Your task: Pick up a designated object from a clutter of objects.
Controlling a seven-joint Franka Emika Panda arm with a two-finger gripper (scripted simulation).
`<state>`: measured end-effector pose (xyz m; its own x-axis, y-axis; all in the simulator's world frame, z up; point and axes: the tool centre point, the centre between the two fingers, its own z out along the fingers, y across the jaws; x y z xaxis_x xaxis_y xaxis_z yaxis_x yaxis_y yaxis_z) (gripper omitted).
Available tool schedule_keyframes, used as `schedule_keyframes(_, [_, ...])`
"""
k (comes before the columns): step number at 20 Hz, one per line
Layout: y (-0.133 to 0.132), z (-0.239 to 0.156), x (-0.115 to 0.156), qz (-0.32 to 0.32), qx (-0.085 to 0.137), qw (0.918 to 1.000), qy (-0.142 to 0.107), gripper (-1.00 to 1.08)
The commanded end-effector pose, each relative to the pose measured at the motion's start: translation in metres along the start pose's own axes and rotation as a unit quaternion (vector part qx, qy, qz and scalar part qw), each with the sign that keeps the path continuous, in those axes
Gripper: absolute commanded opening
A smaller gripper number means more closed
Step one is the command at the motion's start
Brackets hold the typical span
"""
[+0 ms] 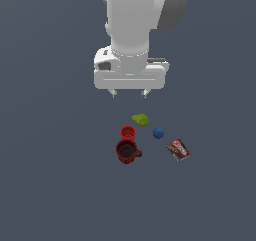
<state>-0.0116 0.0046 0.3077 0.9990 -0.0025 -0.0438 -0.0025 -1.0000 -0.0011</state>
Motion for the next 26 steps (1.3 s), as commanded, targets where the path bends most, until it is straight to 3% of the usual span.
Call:
schedule_keyframes(1, [-0.001, 0.005, 0.000, -0.005, 0.000, 1.0000, 0.000, 1.00])
schedule_keyframes(14, [-0.021, 0.076, -0.011, -0.087, -0.006, 0.9962, 0.006, 1.00])
schedule_keyframes(26, [-0.048, 0.171, -0.053, -0.212, -0.009, 0.9771, 0.015, 1.00])
